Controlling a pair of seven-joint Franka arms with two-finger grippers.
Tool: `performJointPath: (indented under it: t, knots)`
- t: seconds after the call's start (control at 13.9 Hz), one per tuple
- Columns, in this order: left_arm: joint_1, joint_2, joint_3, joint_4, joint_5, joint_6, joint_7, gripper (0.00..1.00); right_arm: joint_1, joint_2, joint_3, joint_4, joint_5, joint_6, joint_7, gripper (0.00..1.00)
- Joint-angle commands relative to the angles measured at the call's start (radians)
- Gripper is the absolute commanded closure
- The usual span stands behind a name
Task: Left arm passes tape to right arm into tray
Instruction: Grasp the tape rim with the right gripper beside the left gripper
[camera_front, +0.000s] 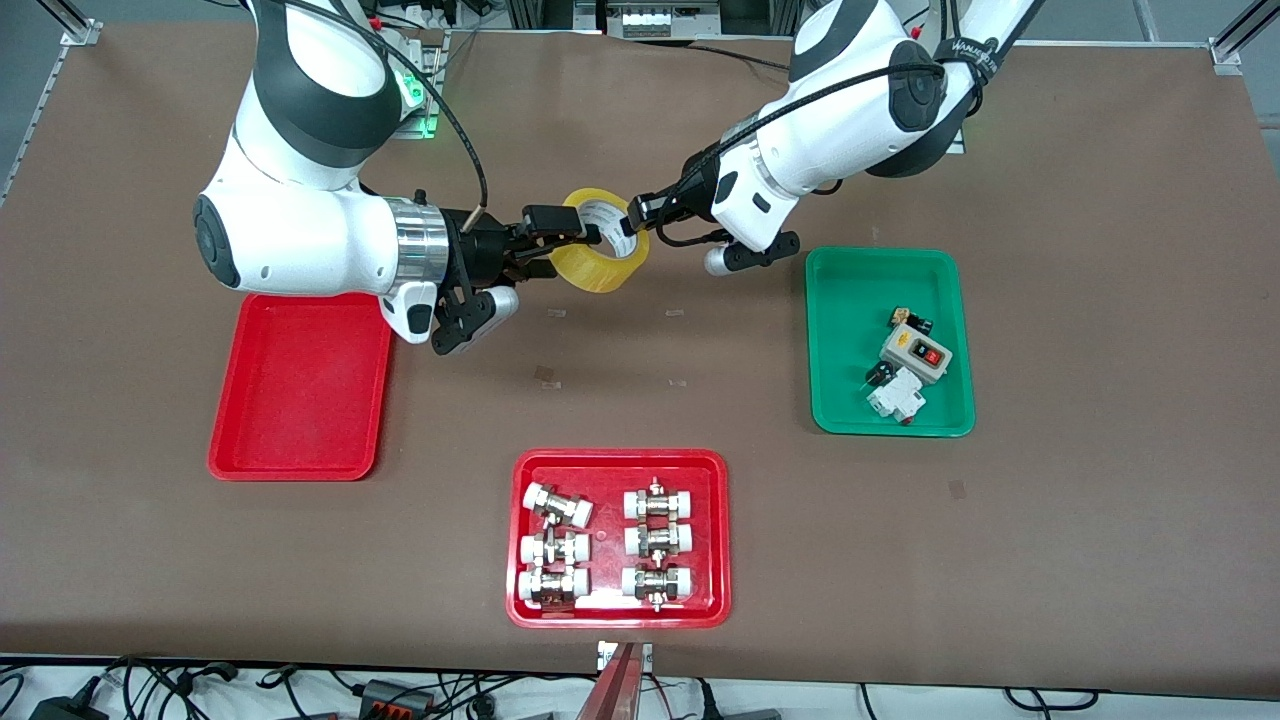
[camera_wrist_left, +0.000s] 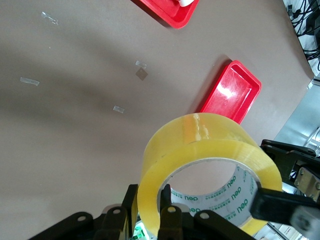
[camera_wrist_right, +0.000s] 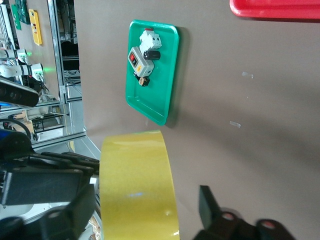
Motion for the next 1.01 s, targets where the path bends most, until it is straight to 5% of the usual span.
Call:
performJointPath:
  t: [0.0,0.5,0.65,0.72,0.94]
  knots:
    - [0.005,-0.011,-0.004,0.012,-0.029,-0.005,-0.002,0.89,-0.003,0.008,-0.004,0.016,0.021,-0.024,0.001,0.52]
    - [0.005,-0.009,-0.006,0.011,-0.029,-0.005,-0.003,0.87,-0.006,0.008,-0.006,0.019,0.023,-0.029,0.001,0.62]
    - [0.005,-0.011,-0.004,0.012,-0.029,-0.008,0.000,0.20,-0.005,0.008,-0.006,0.019,0.023,-0.029,0.001,0.61]
    - [0.005,-0.011,-0.004,0.012,-0.029,-0.008,-0.002,0.00,-0.006,0.008,-0.006,0.019,0.023,-0.029,-0.001,0.62]
    - [0.007,-0.014,-0.004,0.011,-0.029,-0.009,-0.016,0.00,-0.006,0.008,-0.007,0.019,0.023,-0.029,-0.012,0.62]
